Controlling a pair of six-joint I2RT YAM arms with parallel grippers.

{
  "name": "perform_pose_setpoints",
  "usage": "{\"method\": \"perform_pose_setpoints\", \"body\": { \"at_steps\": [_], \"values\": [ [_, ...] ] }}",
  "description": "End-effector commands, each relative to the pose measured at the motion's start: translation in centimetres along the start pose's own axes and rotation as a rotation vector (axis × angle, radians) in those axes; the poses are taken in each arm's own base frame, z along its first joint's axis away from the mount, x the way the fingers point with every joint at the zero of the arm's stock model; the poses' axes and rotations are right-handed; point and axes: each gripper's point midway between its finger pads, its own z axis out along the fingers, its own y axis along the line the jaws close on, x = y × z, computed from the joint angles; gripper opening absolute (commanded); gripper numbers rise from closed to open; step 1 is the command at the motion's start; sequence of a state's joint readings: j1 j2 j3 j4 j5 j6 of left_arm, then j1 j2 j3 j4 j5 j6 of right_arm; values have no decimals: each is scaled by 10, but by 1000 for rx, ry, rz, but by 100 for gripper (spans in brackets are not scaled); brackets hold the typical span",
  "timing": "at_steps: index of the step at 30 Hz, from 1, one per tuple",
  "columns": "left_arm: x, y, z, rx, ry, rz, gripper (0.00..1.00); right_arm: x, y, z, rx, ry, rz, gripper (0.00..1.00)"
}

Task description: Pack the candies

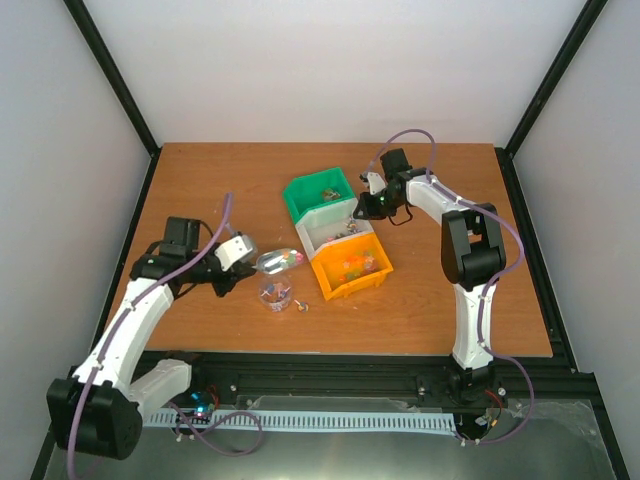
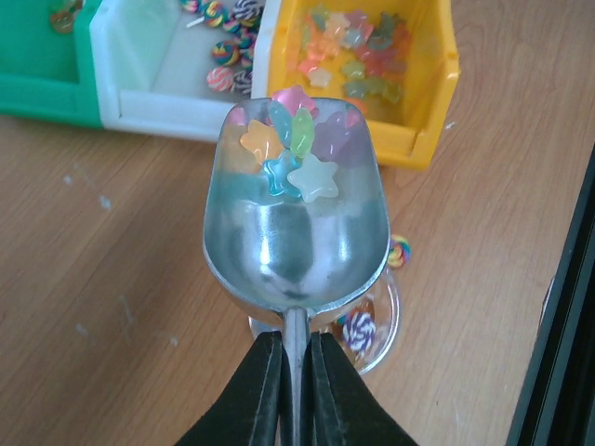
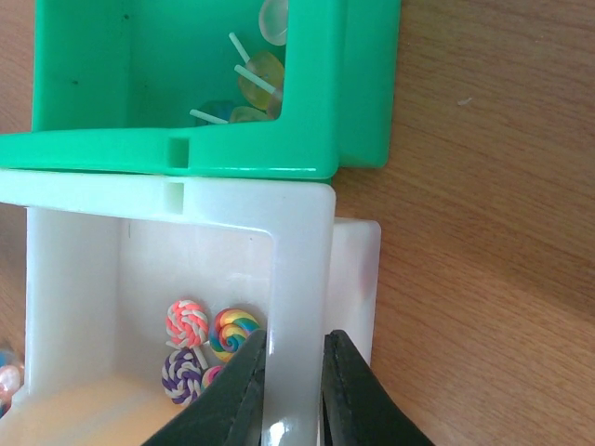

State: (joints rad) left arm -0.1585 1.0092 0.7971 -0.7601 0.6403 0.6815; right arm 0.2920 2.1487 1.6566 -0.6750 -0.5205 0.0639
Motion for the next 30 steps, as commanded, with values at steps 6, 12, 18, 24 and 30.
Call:
{"method": "perform_pose_setpoints", "body": {
  "at_steps": [6, 12, 18, 24, 30],
  "values": [
    [26, -20, -31, -16, 31, 26, 1, 43, -21, 13, 54, 155, 51, 15],
    [41, -34, -39, -38, 64, 27, 1, 42, -21, 14, 51, 166, 44, 15],
    [54, -37, -42, -75, 94, 15, 1, 40, -21, 15, 45, 171, 38, 15],
    [66, -37, -39, -47, 161, 18, 1, 34, -20, 16, 41, 171, 25, 15],
    [69, -36, -42, -16, 219, 50, 1, 31, -20, 17, 37, 171, 27, 15]
  ]
}}
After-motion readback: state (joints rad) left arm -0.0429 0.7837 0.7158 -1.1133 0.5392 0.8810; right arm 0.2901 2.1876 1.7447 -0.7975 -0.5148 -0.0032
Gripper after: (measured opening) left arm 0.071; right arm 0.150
